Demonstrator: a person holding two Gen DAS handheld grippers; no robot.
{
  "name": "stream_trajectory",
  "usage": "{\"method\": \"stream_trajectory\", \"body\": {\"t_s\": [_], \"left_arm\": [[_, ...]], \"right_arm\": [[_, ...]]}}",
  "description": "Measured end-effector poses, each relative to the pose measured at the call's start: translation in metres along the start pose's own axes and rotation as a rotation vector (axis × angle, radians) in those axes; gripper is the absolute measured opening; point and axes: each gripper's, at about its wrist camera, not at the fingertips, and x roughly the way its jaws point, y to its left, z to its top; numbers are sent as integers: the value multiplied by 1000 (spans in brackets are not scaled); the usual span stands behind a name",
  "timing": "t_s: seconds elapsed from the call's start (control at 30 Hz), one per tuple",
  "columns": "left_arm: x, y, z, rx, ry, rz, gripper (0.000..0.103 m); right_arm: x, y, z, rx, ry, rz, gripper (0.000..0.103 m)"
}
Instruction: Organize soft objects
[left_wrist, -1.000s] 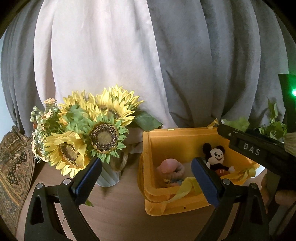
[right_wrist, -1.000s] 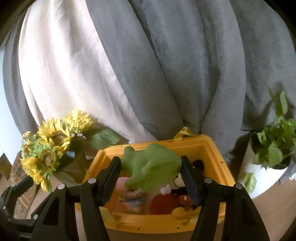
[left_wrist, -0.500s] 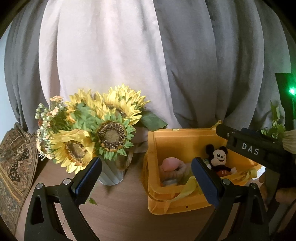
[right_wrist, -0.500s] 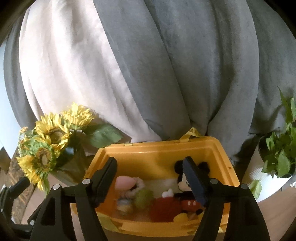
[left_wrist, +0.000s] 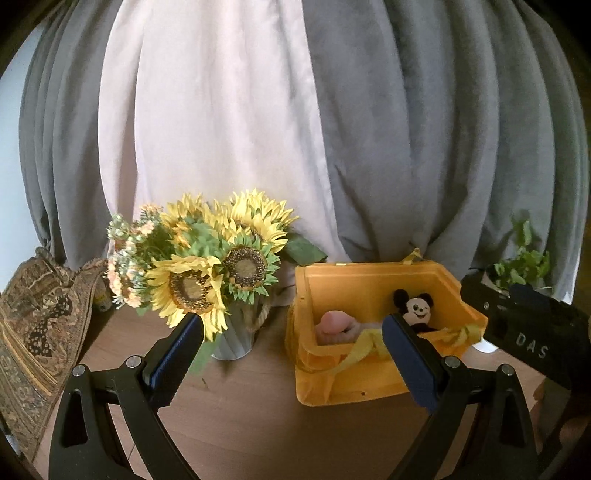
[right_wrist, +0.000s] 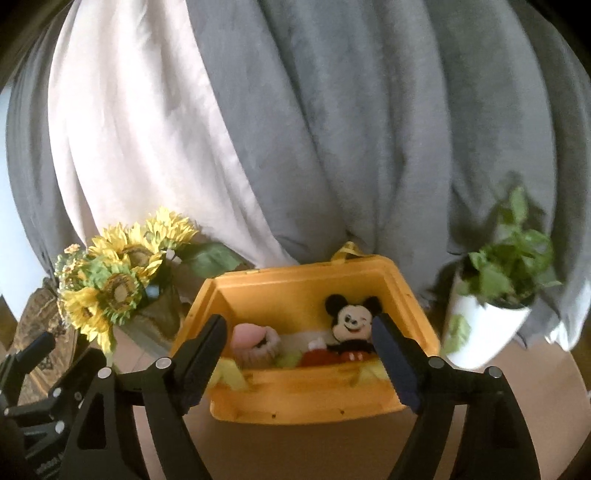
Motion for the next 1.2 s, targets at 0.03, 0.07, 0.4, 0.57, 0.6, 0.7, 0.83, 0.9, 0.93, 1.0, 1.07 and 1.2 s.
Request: {"method": "stream_trajectory", "body": {"t_s": [0.03, 0.07, 0.4, 0.57, 0.6, 0.7, 0.83, 0.9, 0.93, 1.0, 1.07, 1.2], "left_arm": [[-6, 1, -1, 4, -5, -2, 100], [-14, 1, -2, 10, -12, -6, 100], [-64, 0, -11, 52, -59, -32, 103], [-88, -3, -16, 61, -80, -16, 103], [-92, -3, -17, 58, -81, -14, 103], [-107, -5, -22, 53, -91, -13, 103], [-129, -11, -30, 52, -99, -10, 103], [-143, -13, -35, 57, -108, -4, 103], [-151, -14, -38, 61, -111, -3, 103], [-163, -16, -43, 67, -114, -5, 103], [-176, -16, -47, 70, -119, -4, 103], [-202, -19, -59, 78, -122, 0, 103]], "right_arm": [[-10, 0, -4, 5, -6, -6, 82], [-16, 0, -7, 7, -9, -11, 82], [-87, -6, -37, 38, -40, -83, 89], [-114, -10, -48, 42, -63, -114, 89], [-119, -10, -50, 40, -66, -119, 89], [-136, -11, -55, 36, -77, -130, 89], [-158, -13, -62, 34, -96, -133, 89], [-170, -14, -67, 29, -105, -134, 89], [-176, -15, -70, 27, -106, -135, 89], [-191, -18, -76, 27, -110, -132, 89], [-204, -20, -81, 29, -114, -130, 89], [-227, -23, -94, 24, -123, -129, 89]]}}
